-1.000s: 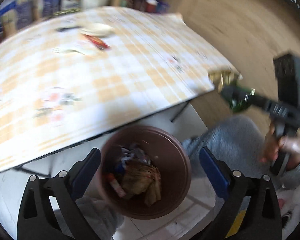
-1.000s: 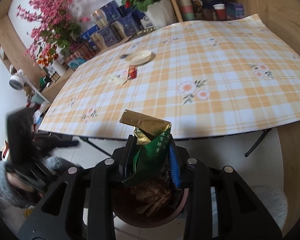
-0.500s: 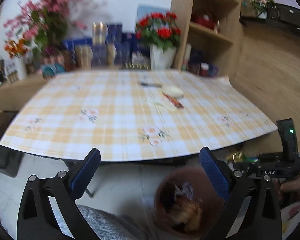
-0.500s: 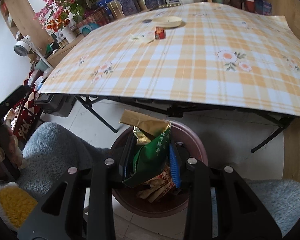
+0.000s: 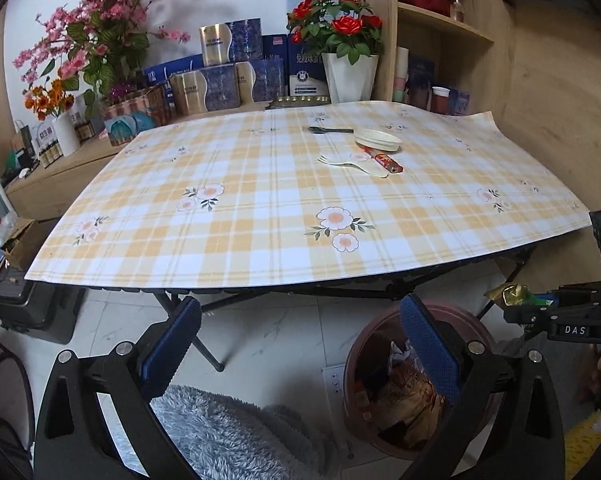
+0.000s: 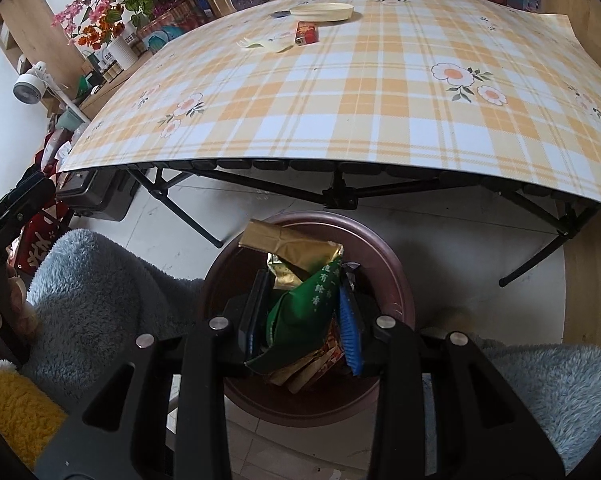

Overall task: Collect trash
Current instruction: 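Lower the green-and-gold packet into the brown bin and open the right tool, then move both tools back over the table toward the white plate and fork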

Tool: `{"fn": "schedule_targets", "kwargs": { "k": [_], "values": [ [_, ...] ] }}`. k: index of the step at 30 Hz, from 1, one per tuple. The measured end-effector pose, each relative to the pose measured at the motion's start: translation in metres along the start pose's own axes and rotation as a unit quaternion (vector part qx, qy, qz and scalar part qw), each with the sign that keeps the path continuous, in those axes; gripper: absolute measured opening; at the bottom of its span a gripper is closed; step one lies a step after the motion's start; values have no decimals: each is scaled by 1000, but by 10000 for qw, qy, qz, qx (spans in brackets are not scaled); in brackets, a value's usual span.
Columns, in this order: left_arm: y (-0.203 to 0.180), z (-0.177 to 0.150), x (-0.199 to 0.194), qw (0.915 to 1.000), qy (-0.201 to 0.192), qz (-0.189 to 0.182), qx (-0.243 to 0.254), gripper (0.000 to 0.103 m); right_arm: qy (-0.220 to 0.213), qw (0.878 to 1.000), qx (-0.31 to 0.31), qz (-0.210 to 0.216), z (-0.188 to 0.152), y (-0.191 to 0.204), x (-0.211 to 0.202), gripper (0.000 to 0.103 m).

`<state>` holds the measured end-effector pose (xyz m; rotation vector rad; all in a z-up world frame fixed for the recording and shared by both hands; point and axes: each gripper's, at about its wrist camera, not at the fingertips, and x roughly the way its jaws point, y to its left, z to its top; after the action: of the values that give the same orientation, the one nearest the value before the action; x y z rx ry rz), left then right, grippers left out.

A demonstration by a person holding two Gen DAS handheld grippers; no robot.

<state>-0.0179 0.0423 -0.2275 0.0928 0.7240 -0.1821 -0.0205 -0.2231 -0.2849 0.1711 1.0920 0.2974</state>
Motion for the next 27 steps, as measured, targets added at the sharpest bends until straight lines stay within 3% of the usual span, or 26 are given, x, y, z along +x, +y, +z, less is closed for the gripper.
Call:
{"fn": "schedule_targets", "kwargs": {
  "k": [9,13,16,24,27],
  "values": [
    [14,-1,-2,9994,29,-35,-356,97,45,10000,-67,-29,-1,2,2,41],
    [13,0,-1,9994,53,-21,-328,97,8,9999,-128,-86,0,5,0,62],
    [14,0,-2,9994,41,-28,-348,97,-74,9998,-165,-120,1,6,-2,93],
    [21,1,-2,9985,31,-36,-538,97,-353,9992,-137,-140,7,6,-16,97],
    [25,3,-1,9979,75,-150,-634,97,-415,9984,-67,-370,13,4,-19,97]
  ]
}}
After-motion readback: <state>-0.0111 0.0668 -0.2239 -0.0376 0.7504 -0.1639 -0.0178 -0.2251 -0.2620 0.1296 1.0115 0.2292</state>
